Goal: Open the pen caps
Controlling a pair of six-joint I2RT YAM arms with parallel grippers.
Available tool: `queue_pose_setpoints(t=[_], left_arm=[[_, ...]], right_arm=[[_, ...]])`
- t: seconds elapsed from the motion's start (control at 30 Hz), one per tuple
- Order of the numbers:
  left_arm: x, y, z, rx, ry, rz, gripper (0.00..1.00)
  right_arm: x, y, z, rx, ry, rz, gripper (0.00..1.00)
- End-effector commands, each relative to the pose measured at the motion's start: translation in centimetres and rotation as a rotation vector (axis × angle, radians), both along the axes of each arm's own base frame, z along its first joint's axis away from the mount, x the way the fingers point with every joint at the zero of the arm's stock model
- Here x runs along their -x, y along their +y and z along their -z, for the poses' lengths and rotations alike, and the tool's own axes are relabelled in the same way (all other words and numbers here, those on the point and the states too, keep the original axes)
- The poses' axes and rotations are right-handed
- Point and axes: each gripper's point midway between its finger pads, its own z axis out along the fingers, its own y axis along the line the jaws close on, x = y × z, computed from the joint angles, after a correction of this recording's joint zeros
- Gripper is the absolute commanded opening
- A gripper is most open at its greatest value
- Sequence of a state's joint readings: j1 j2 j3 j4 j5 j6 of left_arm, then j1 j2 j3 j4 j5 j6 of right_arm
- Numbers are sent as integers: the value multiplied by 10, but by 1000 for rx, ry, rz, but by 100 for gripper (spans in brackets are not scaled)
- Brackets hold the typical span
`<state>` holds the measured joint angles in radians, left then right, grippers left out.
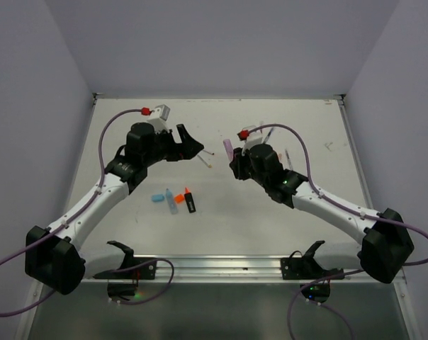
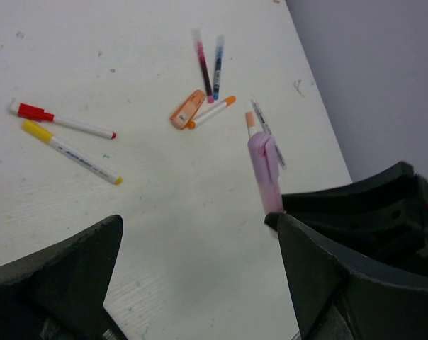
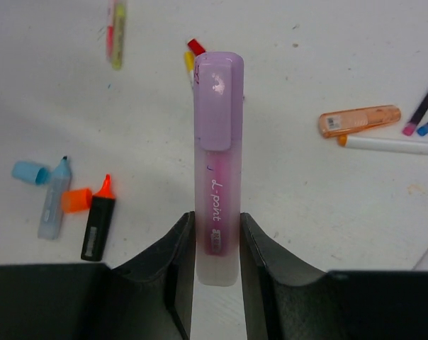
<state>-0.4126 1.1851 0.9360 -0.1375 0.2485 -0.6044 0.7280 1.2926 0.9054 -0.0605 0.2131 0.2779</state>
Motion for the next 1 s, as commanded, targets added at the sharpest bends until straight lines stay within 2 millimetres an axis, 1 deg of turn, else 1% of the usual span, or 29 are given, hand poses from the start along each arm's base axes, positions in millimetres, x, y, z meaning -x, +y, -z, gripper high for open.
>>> queue_pose_setpoints(t=[0.0,0.03,0.07,0.1,0.13,0.2,0.27,0.3,0.4,0.47,0.5,0.67,0.73,0.93,0.97], left_arm=[[-9,-28,-47,154,-89,60,93],[-10,-32,-50,163,-104,63,92],[-12,-37,-46,161,-96,65,90],[-10,-46,-44,163,-89,68,88],[-11,-51,-38,162,-76,67,87],[-6,-64,-33,181,-50,84,85],[-5,-71,-27,191,-40,89,84],[-3,-74,-25,194,-34,86,81],[-2,-80,-21,192,-32,75,74],[0,-83,-19,194,-32,79,71],[1,-86,-18,195,-28,76,67],[3,-91,-4,176,0,63,62],[3,-92,4,164,22,62,57],[2,-96,16,154,53,59,55],[1,-96,17,154,52,56,52]], right_arm=[[16,20,-21,-85,-102,-98,16],[27,25,-13,-86,-96,-124,16],[31,28,-15,-98,-102,-136,16],[33,30,-20,-118,-122,-142,16],[39,33,-18,-123,-122,-153,16],[41,36,-22,-140,-139,-159,16],[44,39,-21,-146,-140,-165,16],[44,39,-22,-148,-144,-163,16],[46,41,-23,-167,-149,-168,16],[47,41,-23,-181,-146,-169,16],[47,42,-24,-187,-149,-171,16],[48,45,-21,-193,-147,-181,18],[47,46,-20,-191,-146,-179,18],[47,49,-17,-200,-143,-185,19],[48,50,-17,-201,-144,-186,19]])
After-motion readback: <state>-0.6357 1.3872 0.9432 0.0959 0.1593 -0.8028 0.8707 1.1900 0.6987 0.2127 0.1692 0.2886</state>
